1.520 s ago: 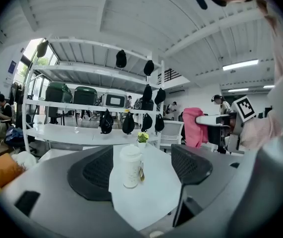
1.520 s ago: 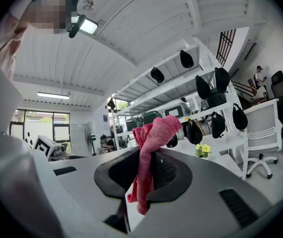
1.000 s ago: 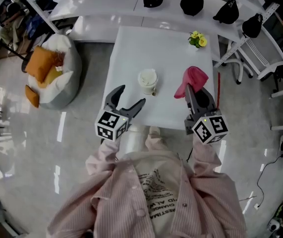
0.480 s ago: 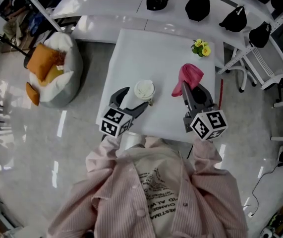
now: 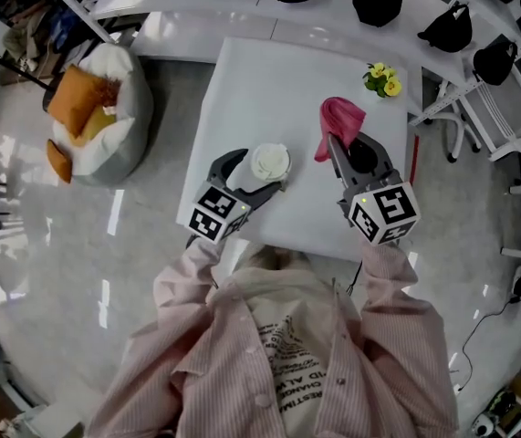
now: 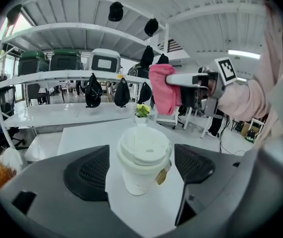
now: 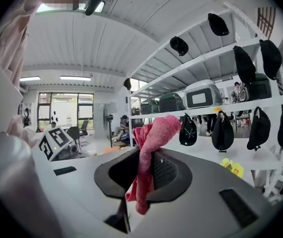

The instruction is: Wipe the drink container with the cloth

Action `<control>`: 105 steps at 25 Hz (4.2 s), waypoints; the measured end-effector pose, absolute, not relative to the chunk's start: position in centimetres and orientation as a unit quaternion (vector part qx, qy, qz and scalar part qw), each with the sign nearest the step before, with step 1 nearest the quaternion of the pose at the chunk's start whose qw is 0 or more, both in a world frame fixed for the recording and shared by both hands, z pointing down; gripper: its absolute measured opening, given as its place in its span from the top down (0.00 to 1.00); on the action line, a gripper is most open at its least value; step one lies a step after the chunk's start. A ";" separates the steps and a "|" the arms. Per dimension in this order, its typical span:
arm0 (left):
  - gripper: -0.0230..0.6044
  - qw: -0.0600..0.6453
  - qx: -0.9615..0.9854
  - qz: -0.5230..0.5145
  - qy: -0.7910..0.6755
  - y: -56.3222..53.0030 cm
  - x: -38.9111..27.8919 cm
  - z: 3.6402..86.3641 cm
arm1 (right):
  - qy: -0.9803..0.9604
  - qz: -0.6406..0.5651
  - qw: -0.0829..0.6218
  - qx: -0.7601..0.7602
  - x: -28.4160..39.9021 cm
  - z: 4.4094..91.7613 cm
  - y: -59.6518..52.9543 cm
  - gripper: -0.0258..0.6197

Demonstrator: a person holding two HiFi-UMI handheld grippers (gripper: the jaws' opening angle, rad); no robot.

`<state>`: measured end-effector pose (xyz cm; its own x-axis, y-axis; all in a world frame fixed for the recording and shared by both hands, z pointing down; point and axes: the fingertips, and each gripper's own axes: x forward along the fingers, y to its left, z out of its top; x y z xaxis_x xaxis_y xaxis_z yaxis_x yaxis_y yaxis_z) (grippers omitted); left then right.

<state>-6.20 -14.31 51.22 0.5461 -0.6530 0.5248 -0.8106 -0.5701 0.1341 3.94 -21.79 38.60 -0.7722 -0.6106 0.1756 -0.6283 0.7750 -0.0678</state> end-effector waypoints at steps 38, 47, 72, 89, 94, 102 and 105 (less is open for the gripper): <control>0.36 0.152 0.897 0.202 -0.362 -15.2 -5.2 52.2 | -0.913 -0.179 0.342 0.128 -8.2 47.9 -16.6 0.90; 0.36 0.149 0.898 0.199 -0.363 -15.1 -5.2 52.2 | -0.911 -0.160 0.356 0.133 -8.0 48.3 -16.0 0.90; 0.37 0.151 0.899 0.190 -0.364 -15.1 -5.3 52.4 | -0.907 -0.135 0.386 0.103 -6.5 48.5 -13.0 0.90; 0.37 0.151 0.900 0.184 -0.366 -15.0 -5.3 52.5 | -0.908 -0.094 0.401 0.078 -5.4 48.2 -11.3 0.90; 0.37 0.151 0.901 0.180 -0.366 -15.1 -5.3 52.4 | -0.912 -0.079 0.395 0.077 -4.9 48.1 -10.8 0.90; 0.37 0.152 0.901 0.179 -0.364 -15.1 -5.3 52.3 | -0.927 -0.048 0.361 0.088 -4.0 47.7 -10.5 0.90; 0.37 0.153 0.902 0.177 -0.364 -15.1 -5.2 52.3 | -0.943 -0.006 0.308 0.122 -3.2 46.9 -11.2 0.90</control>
<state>-5.25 -15.12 52.35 0.6728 -0.6015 0.4308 -0.7101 -0.6885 0.1476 -3.22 -11.19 46.87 -0.7803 -0.2344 0.5799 -0.2270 0.9700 0.0866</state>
